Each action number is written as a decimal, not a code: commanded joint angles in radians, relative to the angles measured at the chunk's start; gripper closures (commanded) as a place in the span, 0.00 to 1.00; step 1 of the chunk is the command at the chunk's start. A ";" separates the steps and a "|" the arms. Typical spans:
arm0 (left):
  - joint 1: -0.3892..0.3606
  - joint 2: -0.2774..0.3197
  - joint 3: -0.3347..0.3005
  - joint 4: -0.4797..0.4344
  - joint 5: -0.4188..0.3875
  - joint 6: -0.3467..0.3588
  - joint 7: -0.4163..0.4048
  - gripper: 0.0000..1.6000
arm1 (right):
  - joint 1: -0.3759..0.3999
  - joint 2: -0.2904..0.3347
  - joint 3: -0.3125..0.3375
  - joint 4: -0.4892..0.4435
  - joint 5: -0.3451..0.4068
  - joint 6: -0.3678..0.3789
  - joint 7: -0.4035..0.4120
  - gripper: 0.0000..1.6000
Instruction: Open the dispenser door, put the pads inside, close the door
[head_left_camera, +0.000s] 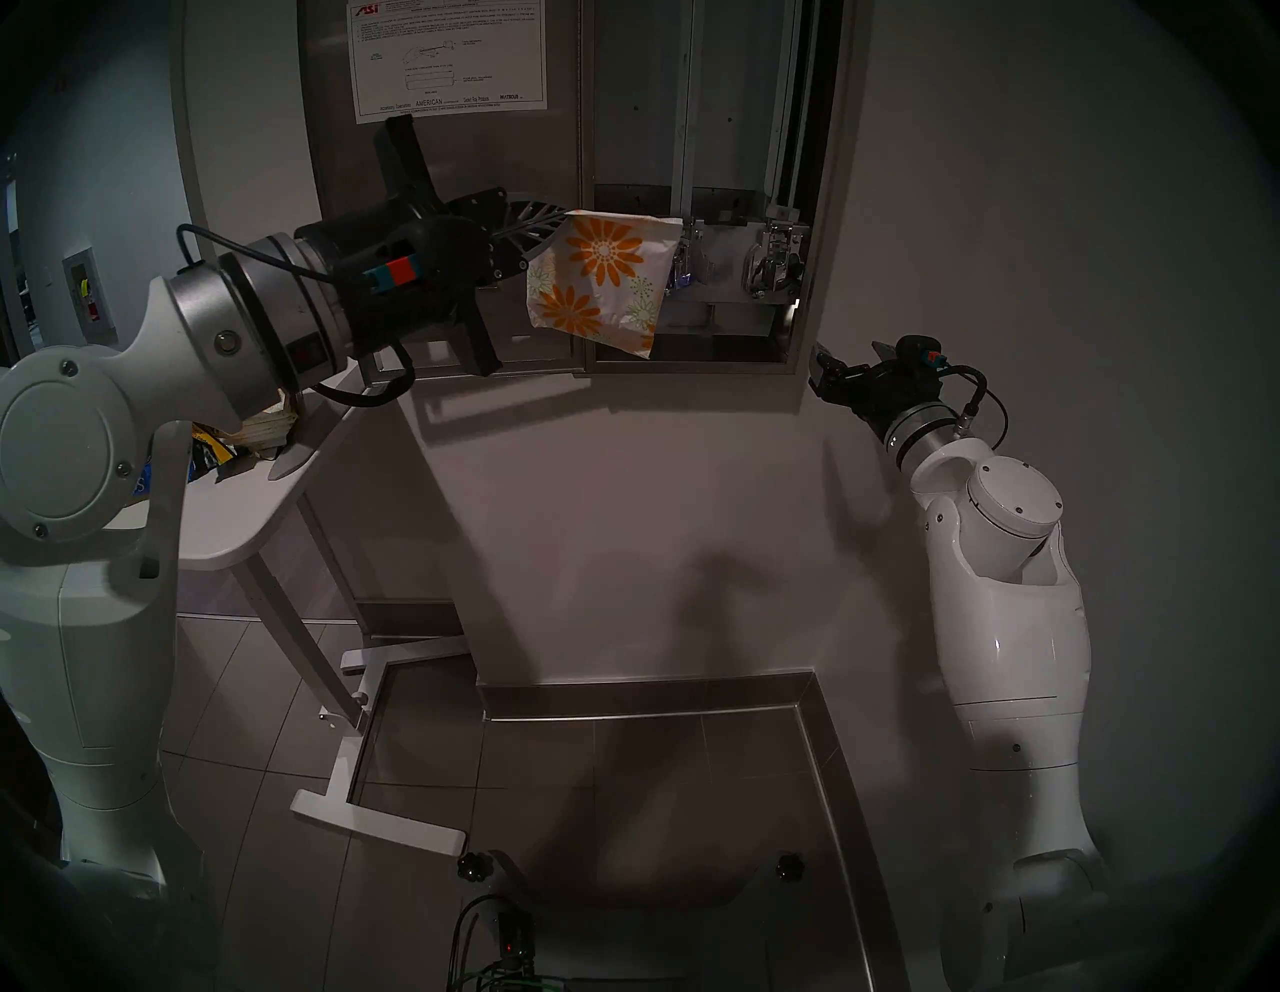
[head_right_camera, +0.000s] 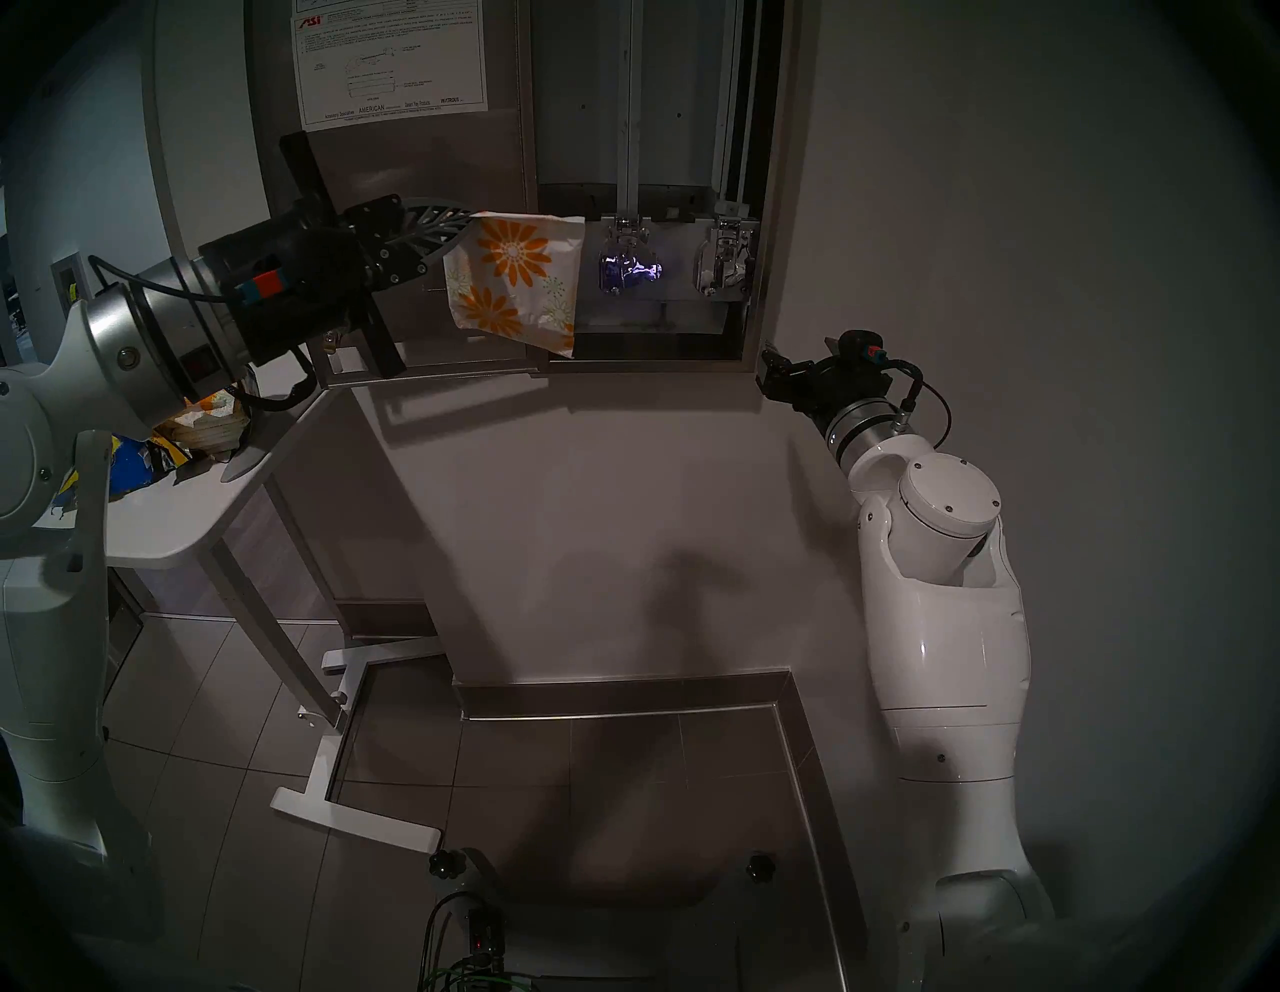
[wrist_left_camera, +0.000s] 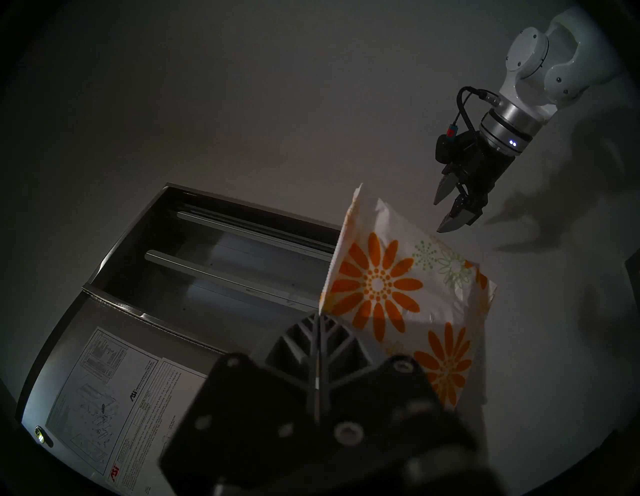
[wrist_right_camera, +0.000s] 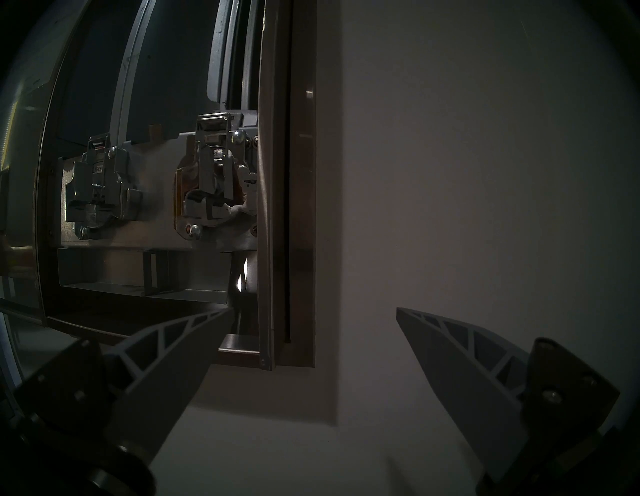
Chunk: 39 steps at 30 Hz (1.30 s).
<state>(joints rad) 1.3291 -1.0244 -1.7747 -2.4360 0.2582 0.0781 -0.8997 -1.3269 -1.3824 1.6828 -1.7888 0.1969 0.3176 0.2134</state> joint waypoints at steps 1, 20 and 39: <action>-0.042 -0.004 0.009 -0.007 0.022 0.011 0.023 1.00 | 0.027 0.003 0.002 -0.034 -0.002 -0.014 -0.002 0.00; -0.048 -0.011 0.016 -0.007 0.038 0.021 0.018 1.00 | 0.041 0.034 0.002 -0.051 0.017 0.020 0.036 0.00; -0.048 -0.022 0.015 -0.007 0.045 0.014 0.011 1.00 | 0.058 0.058 0.047 -0.188 0.166 0.253 0.182 0.00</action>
<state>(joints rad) 1.3066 -1.0424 -1.7508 -2.4358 0.3065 0.0941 -0.8994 -1.3146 -1.3432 1.7120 -1.8786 0.3026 0.4934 0.3423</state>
